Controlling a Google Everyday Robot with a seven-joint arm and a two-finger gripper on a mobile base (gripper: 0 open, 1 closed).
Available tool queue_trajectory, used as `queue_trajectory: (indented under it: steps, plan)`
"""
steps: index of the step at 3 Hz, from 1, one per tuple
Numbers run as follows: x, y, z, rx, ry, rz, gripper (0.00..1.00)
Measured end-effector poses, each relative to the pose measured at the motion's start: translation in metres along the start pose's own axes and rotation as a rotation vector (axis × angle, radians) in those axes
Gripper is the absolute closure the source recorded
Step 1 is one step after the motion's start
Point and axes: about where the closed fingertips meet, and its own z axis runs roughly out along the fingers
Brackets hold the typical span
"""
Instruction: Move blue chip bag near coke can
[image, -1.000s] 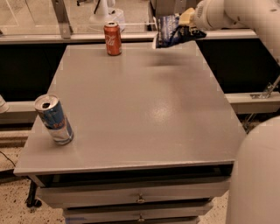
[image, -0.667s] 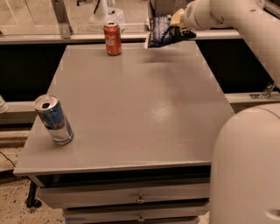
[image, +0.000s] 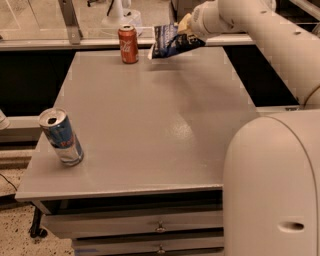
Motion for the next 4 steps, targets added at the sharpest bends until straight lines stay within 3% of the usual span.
queue_trajectory:
  steps: [2, 3, 4]
  plan:
    - [0.018, 0.038, 0.027, -0.068, 0.05, 0.031, 1.0]
    - [0.027, 0.047, 0.033, -0.084, 0.076, 0.042, 0.85]
    - [0.034, 0.05, 0.036, -0.092, 0.096, 0.049, 0.61]
